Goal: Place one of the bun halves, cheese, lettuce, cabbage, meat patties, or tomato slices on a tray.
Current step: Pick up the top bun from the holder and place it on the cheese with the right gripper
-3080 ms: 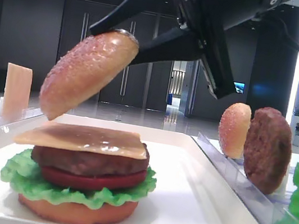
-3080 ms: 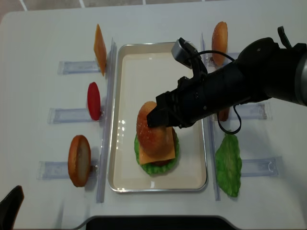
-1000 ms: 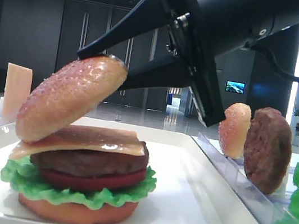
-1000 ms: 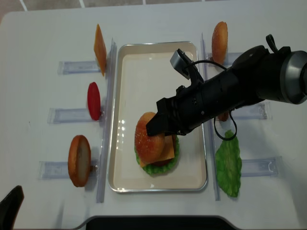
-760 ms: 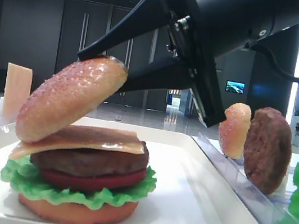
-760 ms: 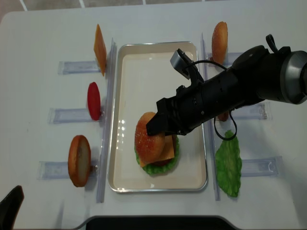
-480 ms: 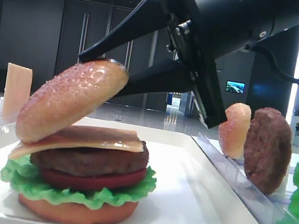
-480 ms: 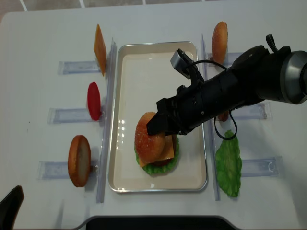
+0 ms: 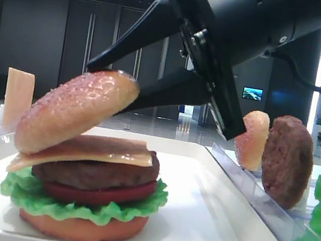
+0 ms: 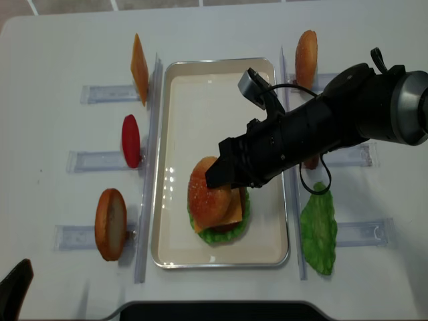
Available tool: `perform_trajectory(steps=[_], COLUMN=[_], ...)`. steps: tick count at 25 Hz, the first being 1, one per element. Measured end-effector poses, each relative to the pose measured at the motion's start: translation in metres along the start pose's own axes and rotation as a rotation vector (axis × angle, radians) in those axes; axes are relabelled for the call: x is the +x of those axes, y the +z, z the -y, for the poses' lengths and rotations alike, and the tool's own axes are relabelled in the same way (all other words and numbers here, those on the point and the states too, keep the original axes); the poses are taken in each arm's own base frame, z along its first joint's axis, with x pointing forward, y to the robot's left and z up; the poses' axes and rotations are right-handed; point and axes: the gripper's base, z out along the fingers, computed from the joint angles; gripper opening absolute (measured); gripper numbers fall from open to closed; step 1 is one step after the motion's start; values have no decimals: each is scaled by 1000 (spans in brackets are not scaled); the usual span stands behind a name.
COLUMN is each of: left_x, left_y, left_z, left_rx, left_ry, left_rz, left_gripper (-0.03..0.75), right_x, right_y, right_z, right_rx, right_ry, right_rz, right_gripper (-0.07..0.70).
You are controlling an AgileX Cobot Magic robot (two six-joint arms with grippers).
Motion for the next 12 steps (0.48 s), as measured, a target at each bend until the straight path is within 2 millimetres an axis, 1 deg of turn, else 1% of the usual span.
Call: perform_trajectory(steps=[10, 12], left_x=[0, 0], left_y=[0, 0], left_z=[0, 0], left_rx=[0, 0], left_ry=[0, 0], left_rz=[0, 0], left_gripper=[576, 576], right_x=[0, 0], right_y=[0, 0], right_z=[7, 7], right_rx=[69, 75], right_ry=[-26, -20], right_rz=[-6, -5], right_gripper=[369, 401])
